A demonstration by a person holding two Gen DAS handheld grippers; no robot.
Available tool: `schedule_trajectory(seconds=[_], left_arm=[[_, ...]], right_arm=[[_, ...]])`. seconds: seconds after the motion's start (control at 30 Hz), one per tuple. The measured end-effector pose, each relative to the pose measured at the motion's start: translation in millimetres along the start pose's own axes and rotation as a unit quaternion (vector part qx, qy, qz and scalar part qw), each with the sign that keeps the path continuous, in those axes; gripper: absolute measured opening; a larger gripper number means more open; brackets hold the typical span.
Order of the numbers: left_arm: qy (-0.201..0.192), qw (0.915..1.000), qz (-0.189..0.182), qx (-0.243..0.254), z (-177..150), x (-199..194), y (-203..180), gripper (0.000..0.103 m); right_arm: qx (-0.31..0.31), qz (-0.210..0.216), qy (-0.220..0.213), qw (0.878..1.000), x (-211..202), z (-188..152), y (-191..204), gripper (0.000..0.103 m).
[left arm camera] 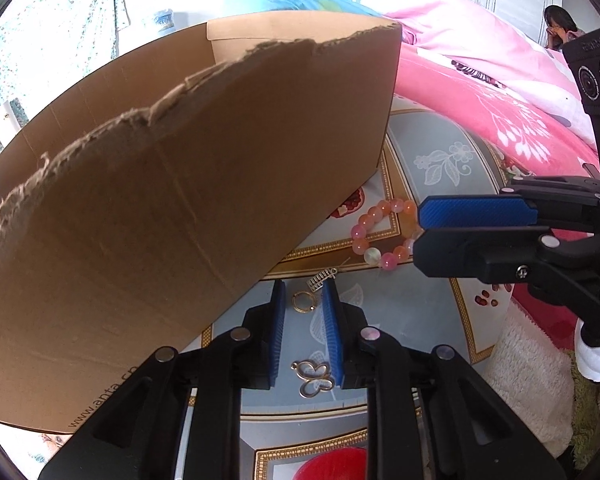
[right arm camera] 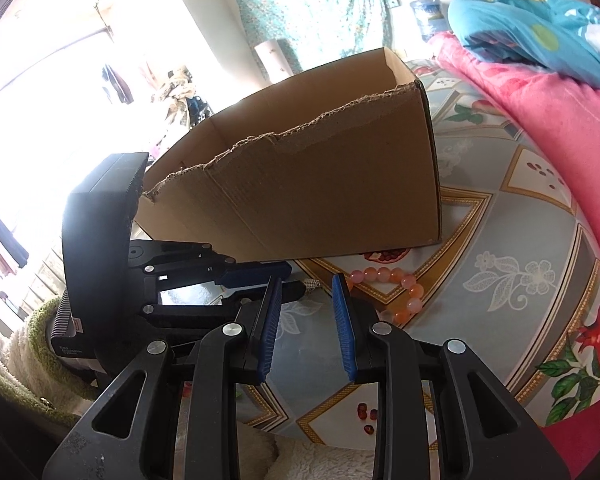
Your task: Organize jewelry
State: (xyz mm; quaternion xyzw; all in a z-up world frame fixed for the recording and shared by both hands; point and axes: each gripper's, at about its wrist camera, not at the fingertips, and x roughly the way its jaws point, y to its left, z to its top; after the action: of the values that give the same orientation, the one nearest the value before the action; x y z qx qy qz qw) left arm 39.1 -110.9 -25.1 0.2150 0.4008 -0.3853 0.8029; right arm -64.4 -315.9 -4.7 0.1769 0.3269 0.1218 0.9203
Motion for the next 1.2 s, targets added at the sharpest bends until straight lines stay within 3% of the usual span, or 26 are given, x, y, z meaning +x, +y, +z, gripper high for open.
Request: schedule_trajectory(seconds=[0.37,0.4,0.43,0.77,0.87,1.0,1.2], left_arm=[[-0.003,0.9999,0.006,-0.015,1,1,4,0.011],[-0.004,0.9998,0.005,-0.017,1,0,5,0.002],[-0.003,0.9998,0.005,-0.020,2,0,5,0.000],[-0.017,0.9989,0.004,-0.043,-6,-11,11,0.000],[-0.020,0.9995,-0.001,-0.026,-5,-12,6,0.000],[-0.008,0.9999,-0.006,-0.003,-2,-10,-2,0.013],[0.017,0.9992,-0.011,0.035,-1,2,-3,0.014]], right_arm=[[0.004,-0.001,-0.003,1.000,-3,-1,-1,0.027],[0.004,-0.001,-0.004,1.000,-4,-2,-1,0.027],[0.004,-0.001,-0.004,1.000,-5,-2,-1,0.027],[-0.006,-0.003,-0.004,1.000,-7,-2,8,0.027],[-0.010,-0.005,-0.005,1.000,-7,1,11,0.027],[-0.009,-0.005,-0.010,1.000,-10,6,13,0.027],[-0.011,-0.012,-0.016,1.000,-17,18,16,0.027]])
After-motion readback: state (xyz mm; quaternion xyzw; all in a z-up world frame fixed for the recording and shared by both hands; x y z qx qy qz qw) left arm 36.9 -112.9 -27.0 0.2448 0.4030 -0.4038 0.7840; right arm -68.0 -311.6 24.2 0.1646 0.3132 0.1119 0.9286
